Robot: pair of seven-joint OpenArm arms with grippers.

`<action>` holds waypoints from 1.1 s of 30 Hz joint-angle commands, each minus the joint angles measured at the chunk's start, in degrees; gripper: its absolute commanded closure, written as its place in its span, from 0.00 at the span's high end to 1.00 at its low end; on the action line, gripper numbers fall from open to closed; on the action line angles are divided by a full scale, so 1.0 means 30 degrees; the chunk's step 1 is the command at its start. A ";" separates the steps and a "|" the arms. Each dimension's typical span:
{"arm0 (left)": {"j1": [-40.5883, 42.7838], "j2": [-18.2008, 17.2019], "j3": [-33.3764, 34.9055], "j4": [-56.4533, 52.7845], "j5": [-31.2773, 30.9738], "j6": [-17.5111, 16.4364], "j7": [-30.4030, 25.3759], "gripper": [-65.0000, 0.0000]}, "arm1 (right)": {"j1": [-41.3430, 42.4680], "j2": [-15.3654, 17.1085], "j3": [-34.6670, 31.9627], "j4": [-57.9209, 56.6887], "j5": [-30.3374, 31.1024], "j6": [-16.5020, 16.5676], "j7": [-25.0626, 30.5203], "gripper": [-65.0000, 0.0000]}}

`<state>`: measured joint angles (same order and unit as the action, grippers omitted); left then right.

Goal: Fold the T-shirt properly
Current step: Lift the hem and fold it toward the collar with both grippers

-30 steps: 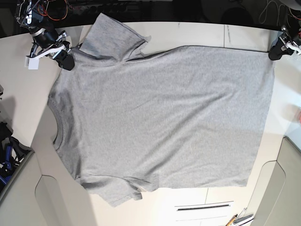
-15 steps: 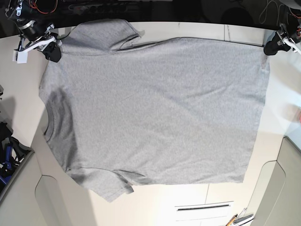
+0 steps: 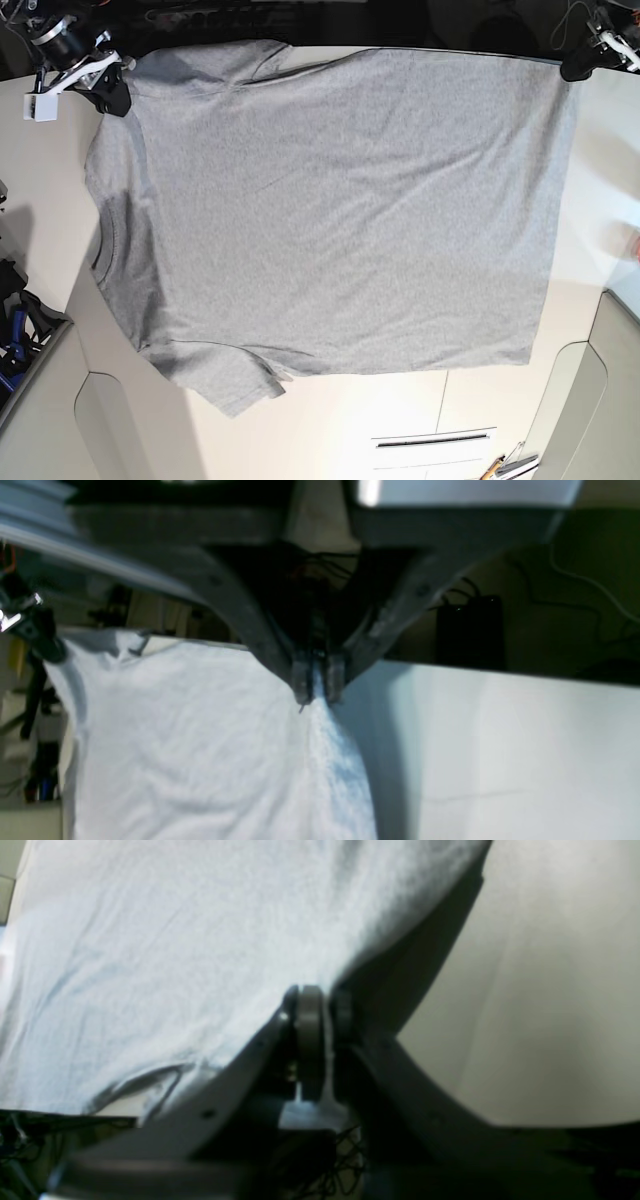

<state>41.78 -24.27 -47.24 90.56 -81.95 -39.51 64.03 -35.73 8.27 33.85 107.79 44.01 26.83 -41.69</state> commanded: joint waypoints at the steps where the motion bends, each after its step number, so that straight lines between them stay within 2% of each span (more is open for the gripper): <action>1: 0.0138 -0.0248 -0.0423 0.0576 -0.0546 -0.0165 -0.0211 0.00 | -0.0051 0.0313 0.0233 0.0495 0.0335 0.0197 0.0379 0.00; 6: -0.1122 -0.0219 -0.0612 0.1217 0.0044 -0.0165 -0.0495 0.00 | 0.1137 0.1311 0.0211 0.0707 -0.0124 0.0204 0.0452 0.00; 11: -0.2885 -0.0335 -0.0153 0.1195 0.2914 -0.0165 -0.2506 0.00 | 0.3264 0.1698 0.0102 0.0561 -0.1574 0.0146 0.0532 0.00; 17: -0.5093 -0.0889 0.1100 0.0976 0.5464 -0.0165 -0.3876 0.00 | 0.5530 0.1734 0.0080 -0.0991 -0.2637 0.0138 0.1049 0.00; 24: -0.7650 -0.1566 0.4058 -0.0517 0.8947 -0.0165 -0.5559 0.00 | 0.8218 0.1749 -0.0328 -0.5974 -0.2455 0.0160 0.1304 0.00; 28: -0.8757 -0.1596 0.4947 -0.1464 0.9989 0.0029 -0.5967 0.00 | 0.9413 0.1800 -0.1464 -0.7861 -0.2492 0.0299 0.1537 0.00; 33: -0.8910 -0.1836 0.4940 -0.1552 1.0214 0.0466 -0.6725 0.00 | 1.0528 0.1792 -0.2958 -0.7963 -0.3315 0.0364 0.1566 0.00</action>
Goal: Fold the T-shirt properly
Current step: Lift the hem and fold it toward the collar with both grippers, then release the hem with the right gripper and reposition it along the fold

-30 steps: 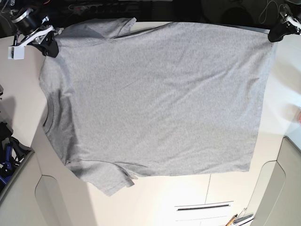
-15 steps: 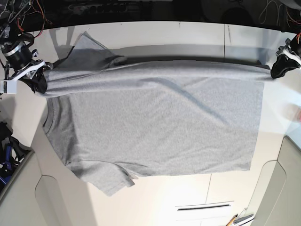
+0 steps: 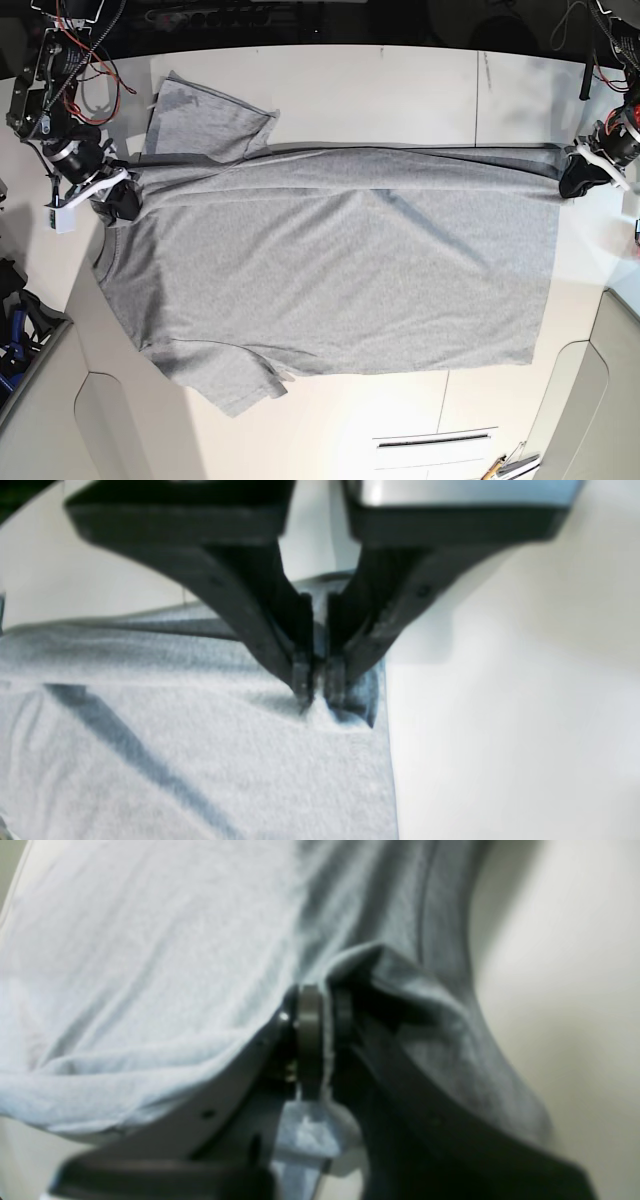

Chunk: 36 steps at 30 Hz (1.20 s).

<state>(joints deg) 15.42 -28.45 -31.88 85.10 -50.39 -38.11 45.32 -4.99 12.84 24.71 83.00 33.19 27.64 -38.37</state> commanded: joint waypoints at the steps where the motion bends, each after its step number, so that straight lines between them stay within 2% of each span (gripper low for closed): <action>1: -0.0117 -0.0488 -0.0182 0.0270 -0.0226 -0.0007 -0.0481 0.00 | 0.0539 0.0270 -0.0138 0.0299 -0.0146 0.0087 0.0525 0.00; 11: -0.0124 -0.0481 -0.0182 0.0270 0.0182 -0.0007 -0.0772 0.00 | 0.1756 0.0270 -0.0831 0.0291 -0.3366 -0.0044 0.1246 0.00; 14: -0.0117 -0.0481 -0.0182 0.0270 0.0197 -0.0007 -0.1260 0.00 | 0.1763 0.0277 -0.0831 0.0291 -0.4342 -0.0889 0.1384 0.00; 17: -0.0124 -0.0481 -0.0182 0.0270 0.0204 -0.0007 -0.1464 0.00 | 0.1756 0.0270 -0.0831 0.0291 -0.4510 -0.1596 0.1377 0.00; 23: -0.0109 -0.0481 -0.0182 0.0270 0.0175 -0.0015 -0.1064 0.00 | 0.1756 0.0270 -0.0831 0.0291 -0.3832 -0.1566 0.1341 0.00; 24: -0.0109 -0.0481 -0.0182 0.0270 0.0168 -0.0022 -0.0903 0.09 | 0.1756 0.0262 -0.0831 0.0291 -0.3585 -0.1545 0.1326 0.00; 25: -0.0102 -0.0481 -0.0182 0.0270 0.0160 -0.0029 -0.0816 0.24 | 0.1756 0.0270 -0.0831 0.0291 -0.3359 -0.1392 0.1253 0.10; 26: -0.0102 -0.0481 -0.0182 0.0270 0.0168 -0.0022 -0.0772 0.36 | 0.1756 0.0270 -0.0831 0.0299 -0.3118 -0.1166 0.1020 0.24; 27: -0.0109 -0.0488 -0.0182 0.0277 0.0160 -0.0007 -0.0707 0.43 | 0.1763 0.0277 -0.0801 0.0372 -0.2747 -0.1027 0.0255 0.36; 28: -0.0095 -0.0568 -0.0182 0.0277 0.0022 -0.0007 -0.0430 0.44 | 0.1763 0.0270 -0.0699 0.0619 -0.2346 -0.0984 -0.0991 0.42; 31: 0.0000 -0.0743 -0.0561 0.0277 -0.0831 -0.0474 0.0262 0.44 | 0.1690 0.0262 -0.0109 0.1953 -0.1319 -0.0984 -0.4160 0.42; 36: 0.0000 -0.0736 -0.2353 0.0291 -0.3264 -0.0631 0.1566 0.44 | 0.0729 0.0270 0.1676 0.4918 -0.1064 -0.0984 -0.5814 0.42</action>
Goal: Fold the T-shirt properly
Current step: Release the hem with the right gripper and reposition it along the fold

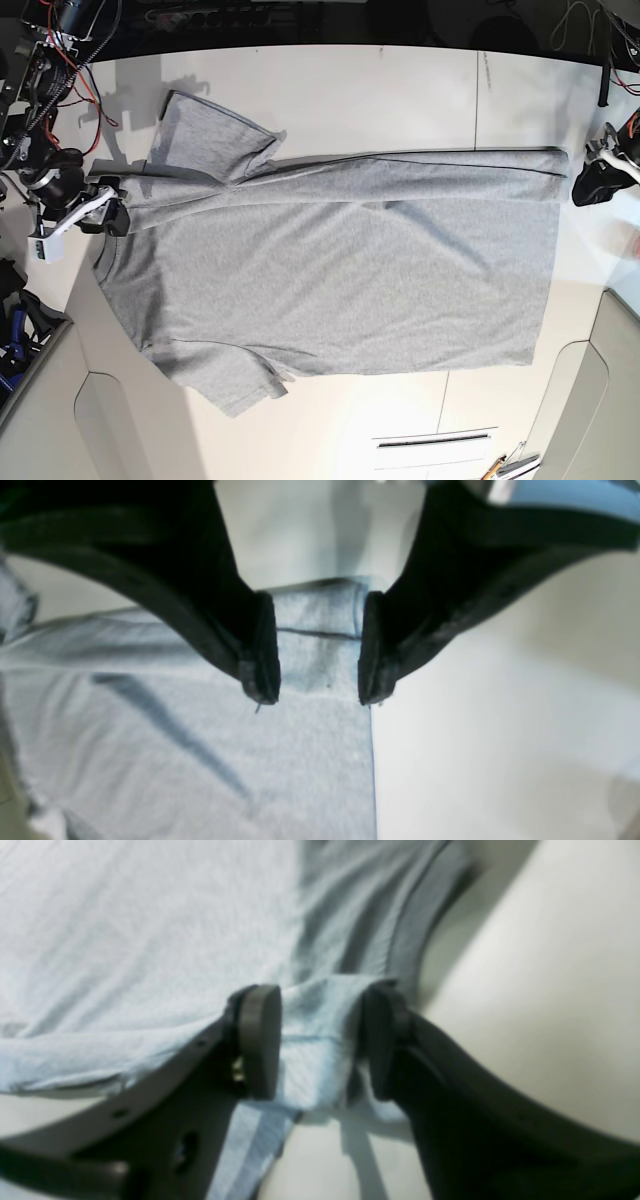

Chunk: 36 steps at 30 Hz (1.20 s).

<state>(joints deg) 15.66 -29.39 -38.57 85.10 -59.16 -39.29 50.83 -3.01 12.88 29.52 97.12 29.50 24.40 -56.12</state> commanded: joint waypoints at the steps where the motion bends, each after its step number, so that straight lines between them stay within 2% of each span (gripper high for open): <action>1: -0.0073 -0.0423 -0.0488 0.0291 -0.0663 -0.0237 0.0160 0.44 | -0.0306 0.0255 0.0444 0.0648 0.0189 0.0095 -0.0051 0.42; 3: 0.0029 -0.0430 -0.1115 0.0291 -0.1319 -0.0237 0.0816 0.44 | -0.1297 0.0255 0.1107 0.1209 0.0648 0.0095 -0.0182 0.42; 6: 0.0481 -0.0423 -0.1763 0.0291 -0.1763 -0.0237 0.0867 0.44 | -0.3096 0.0226 0.1647 0.1406 0.2346 0.0095 -0.0546 0.42; 9: 0.0882 -0.0423 -0.2047 0.0291 -0.1872 -0.0237 0.0867 0.44 | -0.5027 -0.0058 0.1617 0.1399 0.3075 0.0095 -0.0736 0.42; 17: 0.0976 -0.0364 -0.2040 0.0291 -0.2171 -0.0237 0.0867 0.44 | -0.7490 -0.1872 0.1464 0.1297 0.5202 0.0525 -0.0750 0.42; 21: 0.0984 -0.0364 -0.2040 0.0291 -0.2142 -0.0237 0.0874 0.44 | -0.7497 -0.2455 0.0714 0.1290 0.5166 0.0517 -0.0699 0.42; 32: 0.0976 -0.0364 -0.2040 0.0291 -0.2157 -0.0237 0.0874 0.44 | -0.7344 -0.2455 -0.1851 0.1290 0.4408 0.0495 -0.0066 0.42; 34: 0.0976 -0.0364 -0.2040 0.0291 -0.2149 -0.0237 0.0874 0.44 | -0.7162 -0.2455 -0.1916 0.1290 0.4357 0.0495 -0.0044 0.38; 36: 0.0976 -0.0364 -0.2040 0.0291 -0.2149 -0.0237 0.0874 0.44 | -0.6980 -0.2455 -0.1916 0.1290 0.4386 0.0517 -0.0015 0.22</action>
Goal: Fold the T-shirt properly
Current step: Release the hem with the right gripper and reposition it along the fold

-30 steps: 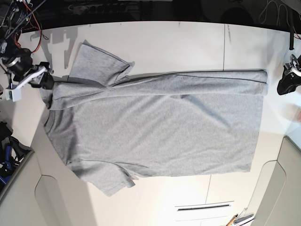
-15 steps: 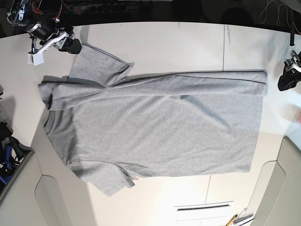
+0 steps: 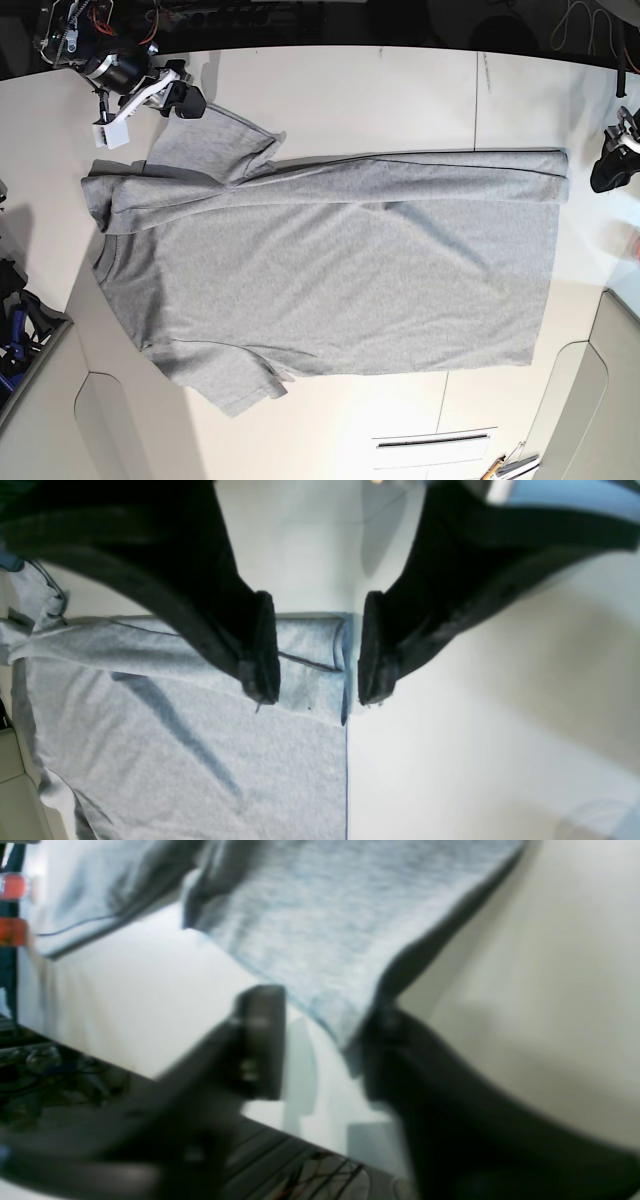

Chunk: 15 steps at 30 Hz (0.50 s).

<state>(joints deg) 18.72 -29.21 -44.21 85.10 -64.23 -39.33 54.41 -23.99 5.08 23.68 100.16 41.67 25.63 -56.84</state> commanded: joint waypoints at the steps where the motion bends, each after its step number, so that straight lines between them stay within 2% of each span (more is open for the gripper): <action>1: -0.0044 -0.0423 -0.0160 0.0291 -0.0459 -0.0223 -0.0321 0.44 | 0.0160 0.0146 0.0029 0.0277 0.0321 0.0109 0.0204 0.10; 2: -0.0044 -0.0423 -0.0160 0.0291 -0.0466 -0.0223 -0.0321 0.44 | 0.0270 0.0146 0.0029 0.0277 0.0328 0.0109 0.0219 0.00; 7: -0.0051 -0.0415 -0.0160 0.0291 -0.0466 -0.0223 -0.0328 0.44 | 0.1698 0.0146 0.0022 0.0291 0.0612 0.0197 0.0233 0.00; 11: -0.0051 -0.0415 -0.0160 0.0291 -0.0474 -0.0223 -0.0328 0.44 | 0.3504 0.0146 -0.0204 0.0291 0.1297 0.1122 0.0284 0.00; 15: -0.0051 -0.0415 -0.0160 0.0291 -0.0466 -0.0223 -0.0328 0.44 | 0.5486 0.0153 -0.1166 0.0291 0.0168 0.1122 0.1093 0.00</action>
<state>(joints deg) 18.70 -29.21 -44.21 85.10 -64.27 -39.33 54.41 -8.16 5.08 20.05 100.12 40.95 28.77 -54.74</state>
